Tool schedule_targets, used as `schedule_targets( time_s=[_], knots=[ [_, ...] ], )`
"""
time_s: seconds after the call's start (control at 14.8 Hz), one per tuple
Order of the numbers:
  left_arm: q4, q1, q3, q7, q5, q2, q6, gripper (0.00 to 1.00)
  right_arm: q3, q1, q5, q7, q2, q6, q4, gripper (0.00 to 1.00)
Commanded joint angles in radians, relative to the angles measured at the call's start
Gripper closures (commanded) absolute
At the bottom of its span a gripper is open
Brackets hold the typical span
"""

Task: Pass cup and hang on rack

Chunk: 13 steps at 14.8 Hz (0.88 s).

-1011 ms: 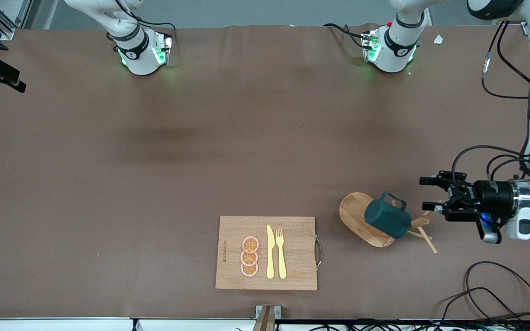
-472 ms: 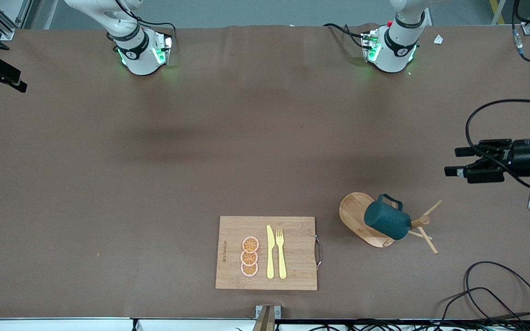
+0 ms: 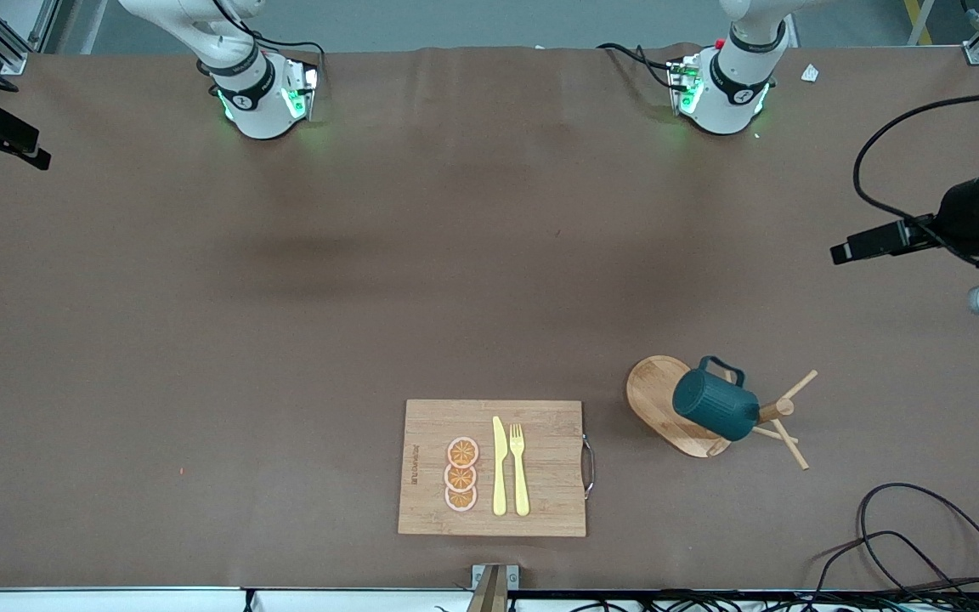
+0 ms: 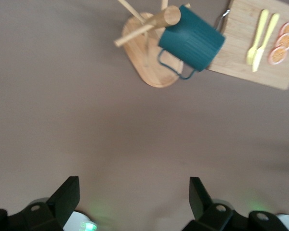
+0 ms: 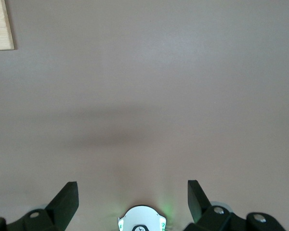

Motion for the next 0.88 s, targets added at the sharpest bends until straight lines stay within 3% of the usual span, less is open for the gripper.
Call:
schedule_targets(
  time_s=[0.0,0.34,0.81],
  knots=[
    [-0.044,0.009,-0.019,0.106,0.091,-0.066,-0.002,0.00,-0.005,0.012,-0.003,0.014,-0.027,-0.004,-0.019,0.00],
    [-0.160,0.010,-0.046,0.112,0.130,-0.140,0.124,0.00,-0.005,0.012,-0.012,0.013,-0.026,-0.001,-0.019,0.00],
    [-0.185,0.004,-0.048,0.129,0.138,-0.109,0.181,0.00,-0.008,0.009,-0.014,0.014,-0.026,-0.001,-0.021,0.00]
  ],
)
